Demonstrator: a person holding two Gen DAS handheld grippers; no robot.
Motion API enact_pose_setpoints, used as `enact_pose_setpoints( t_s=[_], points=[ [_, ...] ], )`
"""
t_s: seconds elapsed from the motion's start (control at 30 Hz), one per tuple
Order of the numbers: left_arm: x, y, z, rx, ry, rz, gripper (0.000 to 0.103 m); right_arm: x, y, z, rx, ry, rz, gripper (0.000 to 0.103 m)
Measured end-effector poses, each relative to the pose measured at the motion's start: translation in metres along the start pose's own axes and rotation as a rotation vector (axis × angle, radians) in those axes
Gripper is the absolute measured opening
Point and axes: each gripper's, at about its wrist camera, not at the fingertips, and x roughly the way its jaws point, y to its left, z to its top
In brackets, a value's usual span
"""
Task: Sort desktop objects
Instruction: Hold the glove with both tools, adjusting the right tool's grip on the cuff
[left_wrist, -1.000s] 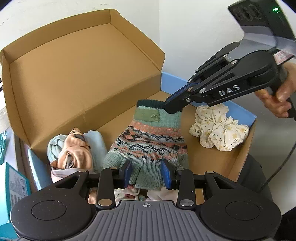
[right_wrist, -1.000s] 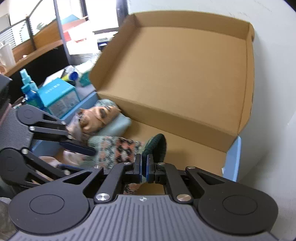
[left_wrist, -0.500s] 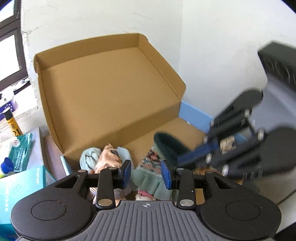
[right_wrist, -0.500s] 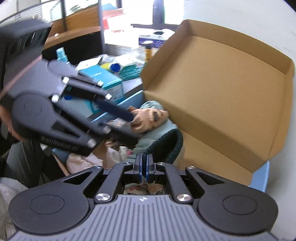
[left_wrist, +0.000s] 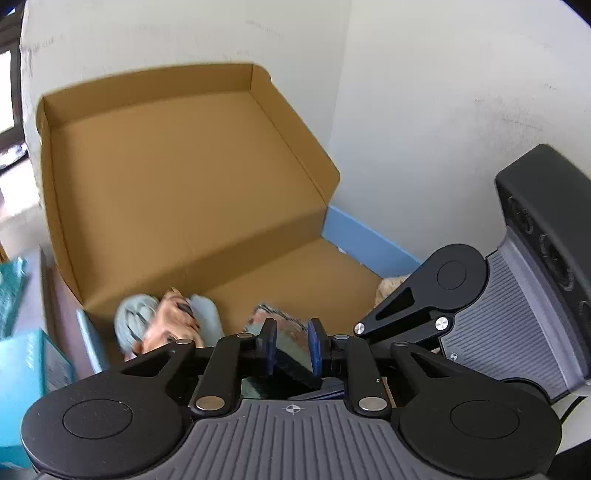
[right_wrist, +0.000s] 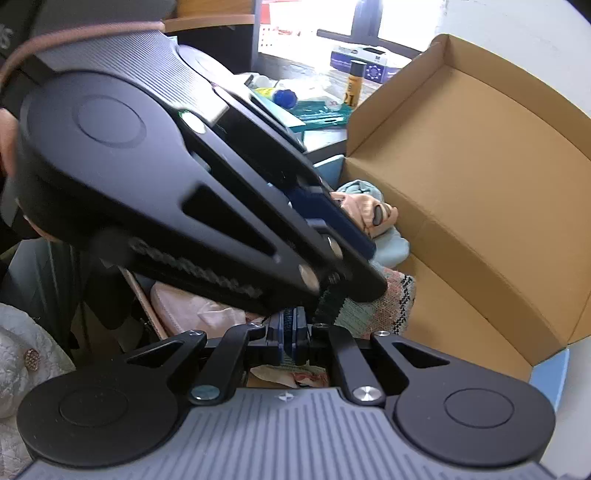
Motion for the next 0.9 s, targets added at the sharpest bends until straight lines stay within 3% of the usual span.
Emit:
enact_pose_setpoints(
  t_s=[0.43,0.57,0.73,0.9],
  points=[
    [0.018,0.003,-0.014,0.006,0.068,0.048,0.020,-0.025,-0.011,-0.010,0.094,-0.049,0.035,0.009],
    [0.020,0.000,-0.016,0.023,0.075,0.064,0.021,-0.041,-0.025,-0.018,0.163,-0.078,-0.014,0.029],
    [0.021,-0.002,-0.016,0.024,0.082,0.069,0.021,-0.044,-0.050,-0.030,0.264,-0.088,-0.037,0.031],
    [0.021,-0.004,-0.015,0.028,0.089,0.075,0.021,-0.030,-0.072,-0.041,0.352,-0.090,0.003,0.041]
  ],
)
